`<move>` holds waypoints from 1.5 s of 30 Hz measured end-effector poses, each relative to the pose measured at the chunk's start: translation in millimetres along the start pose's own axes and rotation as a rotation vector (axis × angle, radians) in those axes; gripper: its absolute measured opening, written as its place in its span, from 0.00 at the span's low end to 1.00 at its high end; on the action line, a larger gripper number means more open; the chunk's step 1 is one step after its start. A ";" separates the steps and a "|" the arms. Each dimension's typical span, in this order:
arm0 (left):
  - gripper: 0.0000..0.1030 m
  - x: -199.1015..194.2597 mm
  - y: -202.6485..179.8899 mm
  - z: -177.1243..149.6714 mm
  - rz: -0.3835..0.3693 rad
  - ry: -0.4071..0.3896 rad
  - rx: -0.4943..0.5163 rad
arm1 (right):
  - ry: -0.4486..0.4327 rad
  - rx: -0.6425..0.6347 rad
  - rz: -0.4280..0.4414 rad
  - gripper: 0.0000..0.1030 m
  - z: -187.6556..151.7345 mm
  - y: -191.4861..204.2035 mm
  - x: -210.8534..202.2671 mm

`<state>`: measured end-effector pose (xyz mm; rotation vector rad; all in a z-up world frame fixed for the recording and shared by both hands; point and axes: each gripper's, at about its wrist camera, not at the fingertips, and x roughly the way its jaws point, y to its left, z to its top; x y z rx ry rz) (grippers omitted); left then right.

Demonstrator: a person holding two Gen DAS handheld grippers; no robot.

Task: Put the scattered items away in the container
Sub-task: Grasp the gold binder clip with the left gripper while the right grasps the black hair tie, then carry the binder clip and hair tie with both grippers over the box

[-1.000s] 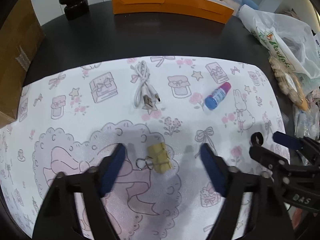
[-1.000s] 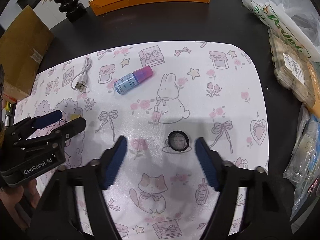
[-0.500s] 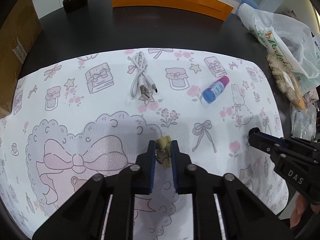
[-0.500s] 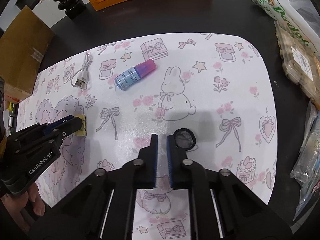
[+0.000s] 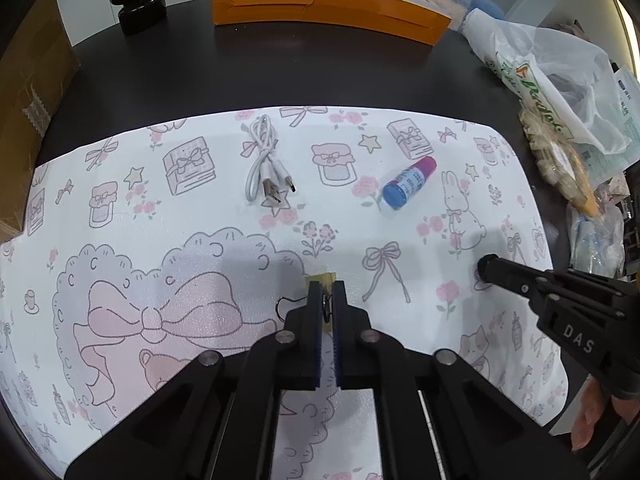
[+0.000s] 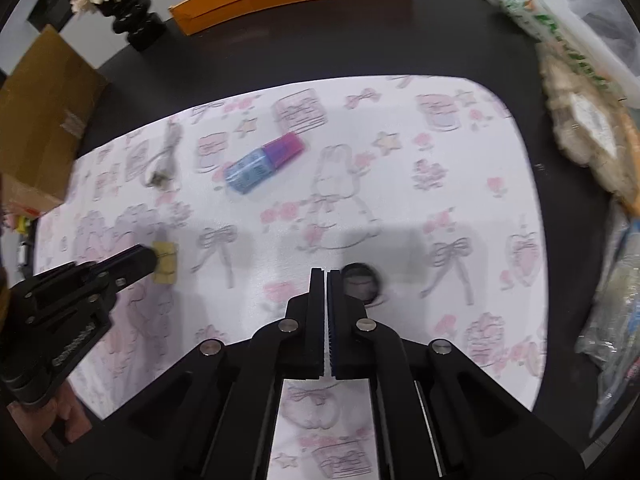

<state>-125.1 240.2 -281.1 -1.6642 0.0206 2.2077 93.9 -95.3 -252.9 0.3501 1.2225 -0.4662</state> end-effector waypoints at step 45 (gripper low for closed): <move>0.10 -3.6 29.7 8.6 -0.088 0.066 -0.051 | 0.027 0.002 0.080 0.04 -12.1 36.6 -6.4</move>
